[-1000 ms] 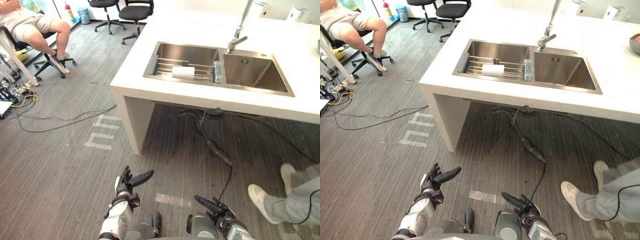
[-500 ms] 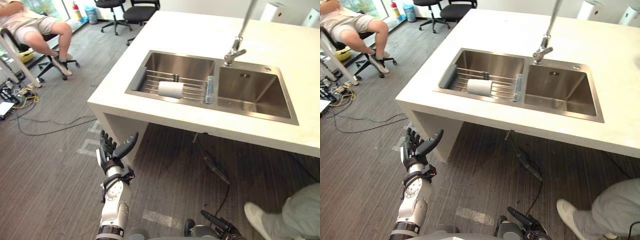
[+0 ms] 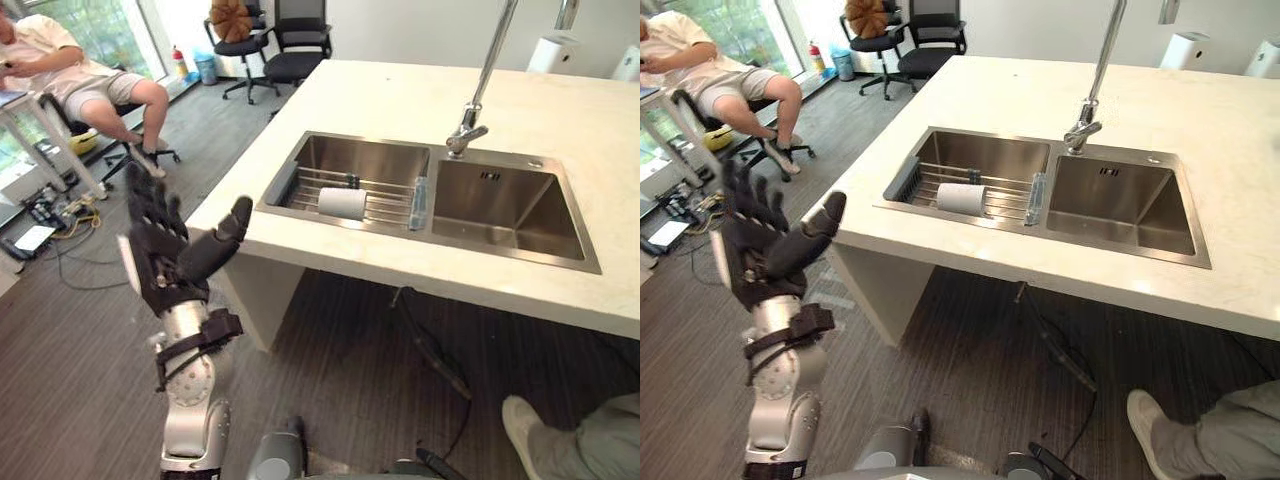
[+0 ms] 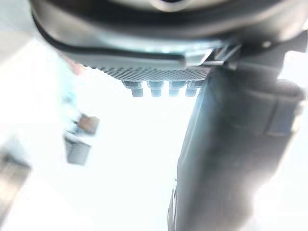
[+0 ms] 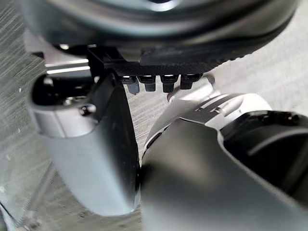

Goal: Walk over to the sink, pick up the cup, carry it to the dishwasher, place the cup inside the dishwasher, then close the dishwasher door

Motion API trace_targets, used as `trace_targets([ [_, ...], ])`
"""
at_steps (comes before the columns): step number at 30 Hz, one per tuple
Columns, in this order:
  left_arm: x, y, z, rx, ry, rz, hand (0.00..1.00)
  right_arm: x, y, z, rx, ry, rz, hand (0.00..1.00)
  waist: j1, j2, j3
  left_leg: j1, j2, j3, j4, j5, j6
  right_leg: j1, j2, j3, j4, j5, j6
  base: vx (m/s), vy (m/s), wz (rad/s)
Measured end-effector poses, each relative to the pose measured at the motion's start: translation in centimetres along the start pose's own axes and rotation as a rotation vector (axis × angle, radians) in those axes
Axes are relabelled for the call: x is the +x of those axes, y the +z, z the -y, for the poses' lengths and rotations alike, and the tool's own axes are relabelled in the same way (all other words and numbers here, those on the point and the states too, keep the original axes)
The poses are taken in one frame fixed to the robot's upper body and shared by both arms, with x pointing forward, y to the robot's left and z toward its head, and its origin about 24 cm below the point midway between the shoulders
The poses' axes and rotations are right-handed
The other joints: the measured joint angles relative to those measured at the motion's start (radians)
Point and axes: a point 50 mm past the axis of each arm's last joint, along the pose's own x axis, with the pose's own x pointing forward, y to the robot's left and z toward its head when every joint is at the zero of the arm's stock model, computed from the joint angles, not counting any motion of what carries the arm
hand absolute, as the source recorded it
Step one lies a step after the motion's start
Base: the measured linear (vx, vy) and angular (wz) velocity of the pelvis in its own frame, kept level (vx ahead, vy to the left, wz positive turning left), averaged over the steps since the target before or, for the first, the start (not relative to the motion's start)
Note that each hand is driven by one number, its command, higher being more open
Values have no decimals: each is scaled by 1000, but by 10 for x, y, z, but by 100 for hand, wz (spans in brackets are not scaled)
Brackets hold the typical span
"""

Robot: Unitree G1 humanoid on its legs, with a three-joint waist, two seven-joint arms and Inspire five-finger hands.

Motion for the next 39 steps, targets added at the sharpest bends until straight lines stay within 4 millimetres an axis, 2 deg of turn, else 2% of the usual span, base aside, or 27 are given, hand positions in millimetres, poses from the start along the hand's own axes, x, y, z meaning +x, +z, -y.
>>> trace_targets([
  [1, 4, 4, 3, -1, -26, 23, 100, 0, -4, -1, 16, 7, -5, 100, -3, -7, -8, 2, -10, 10, 4, -12, 7, -1, -13, 10, 2, -5, 8, 180, 227, -42],
  [3, 19, 20, 18, -28, -113, 128, 100, 1, -9, -5, 74, 20, -7, 100, -14, -39, -23, 6, -54, 38, 4, -40, 37, -16, -64, 38, 24, -25, 37, 157, 186, -13],
  [6, 30, 46, 34, -64, -188, 260, 100, 0, -12, 0, 107, 8, -12, 100, -16, -49, -43, 39, -86, 72, -46, -46, 42, -10, -97, 61, -6, -30, 49, 128, 109, -21],
  [9, 37, 54, 47, -93, -238, 307, 100, -1, -24, 9, 176, -16, -41, 100, -28, -62, -83, 92, -109, 73, -160, 9, 34, 22, -107, 56, -79, 0, 61, 164, -7, -3],
  [10, 39, 54, 56, -112, -270, 309, 100, -2, -31, 15, 271, -28, -50, 100, -43, -64, -104, 119, -116, 67, -239, 58, 40, 37, -104, 47, -133, 24, 59, 158, -55, 11],
  [11, 41, 54, 62, -120, -291, 302, 100, -3, -33, 18, 331, -33, -50, 100, -50, -65, -109, 128, -116, 64, -278, 79, 39, 42, -99, 41, -160, 36, 57, 145, -58, 10],
  [14, 45, 42, 76, -109, -348, 234, 100, -3, -39, 18, 462, -24, -46, 100, -76, -64, -110, 154, -112, 60, -359, 116, 30, 52, -81, 41, -212, 61, 50, 77, -48, -5],
  [16, 46, 23, 78, -67, -355, 139, 100, -3, -40, 16, 485, -17, -37, 100, -94, -63, -111, 174, -110, 60, -403, 132, 27, 53, -75, 53, -235, 71, 47, 48, -30, -22],
  [18, 47, 6, 77, -28, -354, 47, 100, -2, -41, 14, 493, -14, -23, 100, -94, -64, -111, 186, -112, 65, -425, 136, 28, 54, -74, 66, -252, 80, 49, 35, -2, -20],
  [19, 42, -30, 71, 31, -350, -166, 100, 0, -51, 7, 417, -17, -49, 100, -97, -112, -111, 192, -130, 56, -447, 156, 43, 72, -87, 71, -316, 128, 70, 8, 3, -4],
  [27, 37, -36, 69, 6, -327, -198, 100, 1, -49, 5, 394, -11, -40, 100, -105, -112, -111, 192, -119, 69, -447, 155, 41, 64, -84, 82, -314, 129, 69, 0, 0, -4],
  [32, 21, -63, 63, -81, -255, -354, 100, 3, -46, -2, 321, 2, 0, 100, -119, -105, -107, 174, -104, 76, -405, 140, 35, 56, -79, 83, -282, 120, 65, -7, -3, 0],
  [33, 14, -71, 60, -128, -221, -409, 100, 3, -45, -3, 310, 0, 11, 100, -121, -99, -103, 163, -99, 75, -375, 130, 34, 57, -80, 74, -270, 115, 61, -38, -14, 13],
  [35, 7, -75, 57, -178, -192, -446, 100, 3, -44, -3, 306, -4, 28, 100, -120, -88, -92, 160, -96, 60, -362, 126, 29, 61, -78, 56, -252, 101, 60, -55, -22, 24],
  [39, 6, -75, 50, -198, -179, -453, 100, 2, -41, 2, 321, -36, 48, 100, -113, -58, -91, 170, -89, 60, -383, 133, 19, 67, -74, 32, -245, 84, 51, -64, -27, 18],
])
